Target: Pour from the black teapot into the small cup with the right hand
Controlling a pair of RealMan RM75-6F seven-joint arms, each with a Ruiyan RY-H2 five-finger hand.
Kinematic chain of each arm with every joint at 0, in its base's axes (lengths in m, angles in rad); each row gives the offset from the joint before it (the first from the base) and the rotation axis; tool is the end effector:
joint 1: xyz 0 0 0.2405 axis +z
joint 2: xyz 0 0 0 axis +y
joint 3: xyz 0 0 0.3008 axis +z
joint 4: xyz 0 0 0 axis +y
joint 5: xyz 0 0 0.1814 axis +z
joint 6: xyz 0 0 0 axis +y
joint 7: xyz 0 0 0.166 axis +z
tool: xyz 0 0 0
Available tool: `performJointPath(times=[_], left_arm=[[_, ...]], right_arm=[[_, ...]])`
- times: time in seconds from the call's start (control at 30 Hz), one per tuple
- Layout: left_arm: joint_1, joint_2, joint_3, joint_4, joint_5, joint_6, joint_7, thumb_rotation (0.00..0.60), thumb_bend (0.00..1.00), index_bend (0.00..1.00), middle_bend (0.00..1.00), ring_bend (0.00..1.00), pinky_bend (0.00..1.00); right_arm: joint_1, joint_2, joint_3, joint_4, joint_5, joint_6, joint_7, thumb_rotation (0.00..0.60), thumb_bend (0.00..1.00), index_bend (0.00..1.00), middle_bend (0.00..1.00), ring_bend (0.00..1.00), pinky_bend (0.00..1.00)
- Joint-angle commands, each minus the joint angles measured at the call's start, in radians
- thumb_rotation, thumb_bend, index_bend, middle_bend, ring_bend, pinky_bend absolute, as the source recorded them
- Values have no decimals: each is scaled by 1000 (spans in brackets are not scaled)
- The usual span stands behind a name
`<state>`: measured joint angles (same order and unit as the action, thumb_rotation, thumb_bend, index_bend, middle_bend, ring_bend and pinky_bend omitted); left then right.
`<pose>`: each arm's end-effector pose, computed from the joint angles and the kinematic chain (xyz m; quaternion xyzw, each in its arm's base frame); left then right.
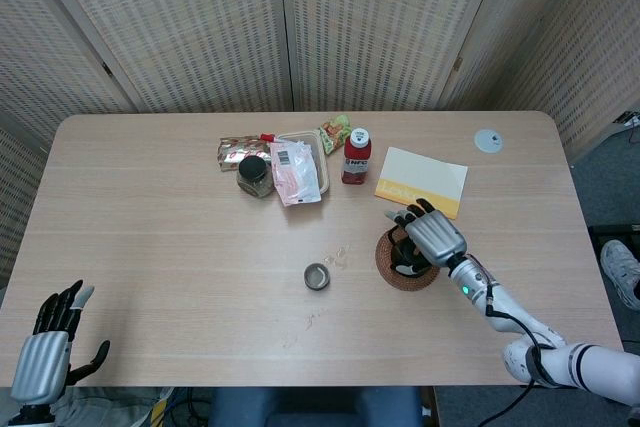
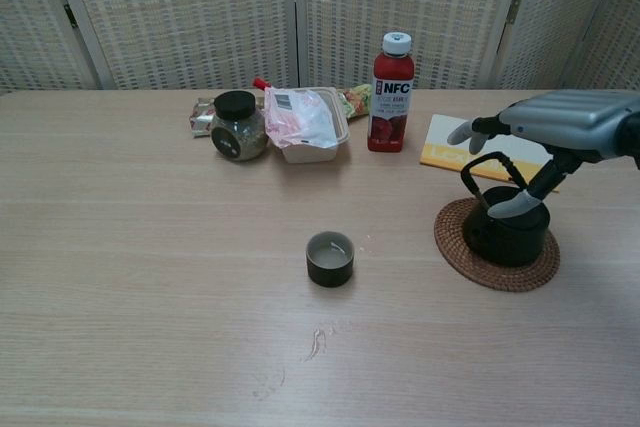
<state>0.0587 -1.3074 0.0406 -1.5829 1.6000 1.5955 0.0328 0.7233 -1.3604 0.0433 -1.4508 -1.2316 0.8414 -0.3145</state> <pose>-0.3403 0.1388 0.1395 -0.5643 -0.4392 -0.4099 0.5663 -0.2346 -0.3791 0.0457 0.8140 -0.3117 0.2529 0.4199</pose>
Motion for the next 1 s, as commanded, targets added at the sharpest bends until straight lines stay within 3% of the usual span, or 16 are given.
performJointPath(times=[0.03, 0.13, 0.2, 0.27, 0.47, 0.7, 0.83, 1.0], left_arm=[[-1, 1, -1, 0, 1, 0, 0, 600, 326, 0, 0, 0, 0], [-2, 2, -3, 0, 1, 1, 0, 600, 326, 0, 0, 0, 0], [-2, 3, -3, 1, 0, 1, -3, 600, 326, 0, 0, 0, 0], [-3, 5, -4, 2, 0, 1, -3, 600, 326, 0, 0, 0, 0], [-9, 12, -10, 2, 0, 0, -4, 600, 325, 0, 0, 0, 0], [-26, 22, -19, -3, -3, -18, -1, 600, 326, 0, 0, 0, 0], [-36, 25, -22, -9, -3, -28, 5, 600, 326, 0, 0, 0, 0], [-48, 24, -30, -16, -4, -36, 11, 600, 325, 0, 0, 0, 0]], right_arm=[[-21, 7, 4, -14, -10, 50, -19, 327, 0, 82, 139, 85, 80], [-40, 27, 5, -33, -16, 87, -28, 345, 0, 82, 134, 81, 77], [-64, 40, 5, -42, -25, 136, -41, 448, 2, 82, 149, 80, 77], [-89, 52, 5, -56, -27, 179, -48, 506, 4, 82, 180, 80, 77], [-188, 123, -18, -121, -69, 328, -49, 599, 13, 86, 229, 89, 76], [-326, 197, -51, -166, -108, 490, -2, 600, 18, 118, 266, 123, 80], [-402, 219, -69, -169, -127, 574, 24, 600, 18, 144, 280, 146, 138], [-489, 228, -85, -159, -154, 663, 79, 600, 18, 157, 287, 160, 139]])
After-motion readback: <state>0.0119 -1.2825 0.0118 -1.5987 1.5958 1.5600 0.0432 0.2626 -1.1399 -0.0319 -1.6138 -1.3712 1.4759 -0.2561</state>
